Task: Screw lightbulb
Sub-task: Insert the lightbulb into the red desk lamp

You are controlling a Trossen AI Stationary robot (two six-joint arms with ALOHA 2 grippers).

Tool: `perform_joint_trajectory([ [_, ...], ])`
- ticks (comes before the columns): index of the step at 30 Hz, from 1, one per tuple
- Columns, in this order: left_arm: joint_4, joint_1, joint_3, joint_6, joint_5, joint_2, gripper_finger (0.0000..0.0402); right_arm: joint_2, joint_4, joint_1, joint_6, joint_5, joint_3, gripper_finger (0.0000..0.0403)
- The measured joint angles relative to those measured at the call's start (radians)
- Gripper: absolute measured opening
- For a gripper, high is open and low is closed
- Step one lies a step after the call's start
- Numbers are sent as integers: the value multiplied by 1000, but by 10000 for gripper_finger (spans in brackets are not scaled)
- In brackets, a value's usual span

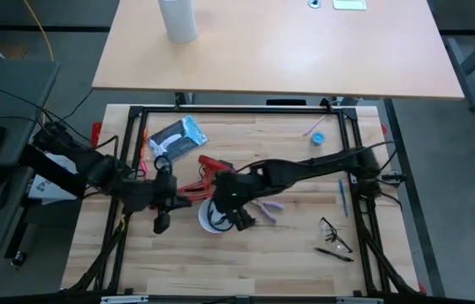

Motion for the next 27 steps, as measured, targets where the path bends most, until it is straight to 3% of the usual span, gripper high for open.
perform_joint_trajectory([
  [9,-11,-76,0,-94,-96,46,0,195,-262,3,-162,-29,272,305],
  [15,-16,-86,0,-97,-120,58,0,244,-271,20,-258,68,282,305],
  [27,-19,-86,0,-87,-156,58,0,257,-311,23,-307,163,282,299],
])
